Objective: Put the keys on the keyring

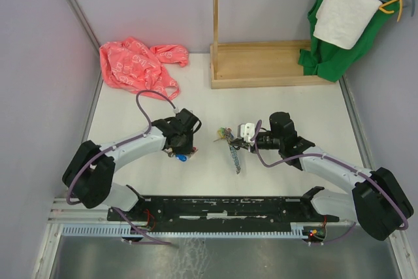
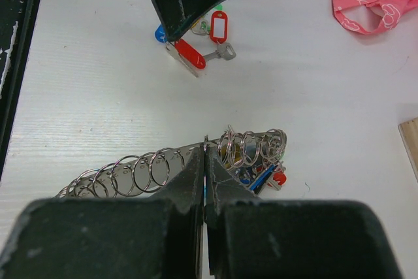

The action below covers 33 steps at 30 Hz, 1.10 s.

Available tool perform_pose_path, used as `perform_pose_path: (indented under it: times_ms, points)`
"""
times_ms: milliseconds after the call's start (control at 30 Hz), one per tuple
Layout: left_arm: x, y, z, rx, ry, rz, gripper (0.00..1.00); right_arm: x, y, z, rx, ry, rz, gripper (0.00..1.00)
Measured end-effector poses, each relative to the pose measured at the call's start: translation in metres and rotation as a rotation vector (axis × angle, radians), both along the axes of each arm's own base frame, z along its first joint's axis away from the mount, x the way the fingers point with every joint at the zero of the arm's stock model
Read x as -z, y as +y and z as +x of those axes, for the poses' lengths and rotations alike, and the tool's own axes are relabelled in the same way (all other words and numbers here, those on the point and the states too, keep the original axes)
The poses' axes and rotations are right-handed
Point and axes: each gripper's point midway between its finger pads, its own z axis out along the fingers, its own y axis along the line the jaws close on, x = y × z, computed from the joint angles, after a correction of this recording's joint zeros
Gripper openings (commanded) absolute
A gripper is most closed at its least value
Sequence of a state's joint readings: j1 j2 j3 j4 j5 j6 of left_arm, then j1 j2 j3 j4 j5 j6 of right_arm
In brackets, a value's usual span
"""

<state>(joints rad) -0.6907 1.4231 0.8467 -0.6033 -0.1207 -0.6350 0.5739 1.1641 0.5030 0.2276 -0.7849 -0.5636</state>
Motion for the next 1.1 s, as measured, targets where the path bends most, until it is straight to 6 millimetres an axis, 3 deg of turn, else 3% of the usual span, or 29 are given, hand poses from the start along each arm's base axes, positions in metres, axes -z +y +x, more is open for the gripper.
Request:
perform_pose_path:
  times_ms: [300,600,800,967,1100]
  points:
    - [0.012,-0.029,-0.005,-0.006,0.050,-0.120,0.11,0.000,0.000,0.000,0.000,0.000,0.000,0.01]
    - [0.014,-0.049,-0.004,-0.035,0.065,-0.210,0.33,-0.001,0.000,-0.001,0.000,-0.002,0.003,0.01]
    - [0.012,-0.042,-0.001,-0.026,0.059,-0.173,0.34,-0.003,-0.001,-0.001,0.000,-0.007,0.006,0.01]
    - [0.004,-0.047,0.021,0.029,0.024,-0.147,0.28,-0.002,-0.001,-0.002,0.000,-0.004,0.004,0.01]
    - [0.013,-0.052,0.036,0.077,0.021,-0.106,0.25,-0.002,-0.001,-0.002,0.001,-0.003,0.004,0.01]
